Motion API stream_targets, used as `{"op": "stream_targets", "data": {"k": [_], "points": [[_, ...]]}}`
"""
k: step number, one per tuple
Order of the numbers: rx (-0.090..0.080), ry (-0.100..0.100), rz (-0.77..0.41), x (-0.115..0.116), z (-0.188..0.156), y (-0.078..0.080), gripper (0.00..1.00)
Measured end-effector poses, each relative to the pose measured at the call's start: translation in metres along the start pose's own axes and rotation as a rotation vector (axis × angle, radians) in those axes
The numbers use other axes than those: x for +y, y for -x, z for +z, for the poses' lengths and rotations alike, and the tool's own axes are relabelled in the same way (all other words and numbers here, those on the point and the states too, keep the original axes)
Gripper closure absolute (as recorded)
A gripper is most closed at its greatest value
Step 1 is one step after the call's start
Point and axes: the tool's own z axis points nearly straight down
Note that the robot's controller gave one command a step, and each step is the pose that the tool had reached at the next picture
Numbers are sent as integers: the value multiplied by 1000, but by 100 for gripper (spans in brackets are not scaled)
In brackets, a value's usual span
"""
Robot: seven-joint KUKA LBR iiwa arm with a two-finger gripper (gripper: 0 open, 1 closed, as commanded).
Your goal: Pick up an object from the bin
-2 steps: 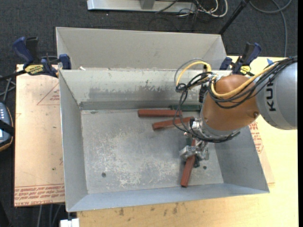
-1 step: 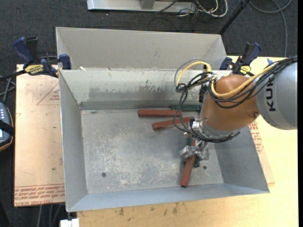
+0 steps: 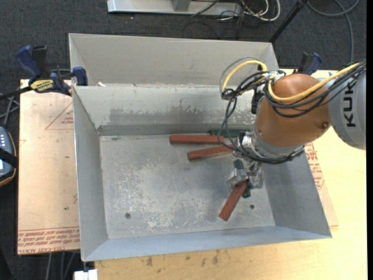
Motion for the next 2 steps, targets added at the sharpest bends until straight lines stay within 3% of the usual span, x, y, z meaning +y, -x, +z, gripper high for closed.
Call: {"op": "stream_targets", "data": {"k": [1,2], "points": [[1,-4,-128,17,-45,18,100],[-1,-17,-205,7,-22,-18,100]]}}
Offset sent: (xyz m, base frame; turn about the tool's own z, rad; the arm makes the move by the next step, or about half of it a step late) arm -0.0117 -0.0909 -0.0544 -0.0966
